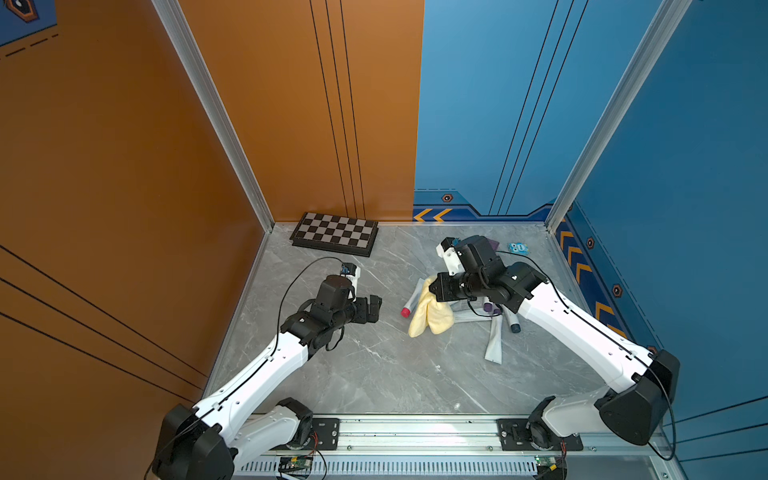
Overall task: Wipe the surface of the toothpaste tube
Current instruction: Place the cleaning item at the center of the board.
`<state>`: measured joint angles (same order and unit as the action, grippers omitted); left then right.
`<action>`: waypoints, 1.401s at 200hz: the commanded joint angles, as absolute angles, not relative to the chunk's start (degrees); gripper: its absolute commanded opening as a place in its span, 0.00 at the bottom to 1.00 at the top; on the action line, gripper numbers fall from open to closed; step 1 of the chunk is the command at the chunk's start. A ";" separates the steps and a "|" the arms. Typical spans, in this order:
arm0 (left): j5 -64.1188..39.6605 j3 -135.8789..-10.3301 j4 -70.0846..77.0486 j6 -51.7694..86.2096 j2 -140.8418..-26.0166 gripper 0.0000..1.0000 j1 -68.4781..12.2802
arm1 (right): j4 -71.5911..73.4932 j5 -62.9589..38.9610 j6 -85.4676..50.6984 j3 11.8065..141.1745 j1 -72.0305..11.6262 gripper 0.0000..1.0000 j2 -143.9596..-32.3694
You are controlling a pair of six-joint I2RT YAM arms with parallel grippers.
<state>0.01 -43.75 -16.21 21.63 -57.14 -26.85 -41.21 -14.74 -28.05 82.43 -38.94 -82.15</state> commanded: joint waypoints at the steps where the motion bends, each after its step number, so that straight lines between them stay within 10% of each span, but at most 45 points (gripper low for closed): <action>1: 1.84 -41.83 -19.12 23.86 -52.67 0.99 -26.06 | -45.40 -18.41 -26.28 85.20 -42.03 0.00 -87.35; 74: 9.50 -41.48 -23.07 26.37 -40.69 0.99 -25.32 | -39.58 -28.71 -29.26 104.43 -49.74 0.00 -109.77; 151: 8.34 -40.31 -23.99 26.25 -43.37 0.99 -24.67 | -10.61 -43.53 -43.78 93.14 -49.72 0.00 -120.79; 280: 4.78 -23.97 -7.79 35.46 -52.75 0.99 -31.30 | -12.64 -28.13 -38.49 72.33 -48.09 0.00 -115.20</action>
<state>6.28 -26.48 -14.63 32.53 -51.42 -30.09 -9.41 -32.01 -40.40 73.89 -48.62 -116.97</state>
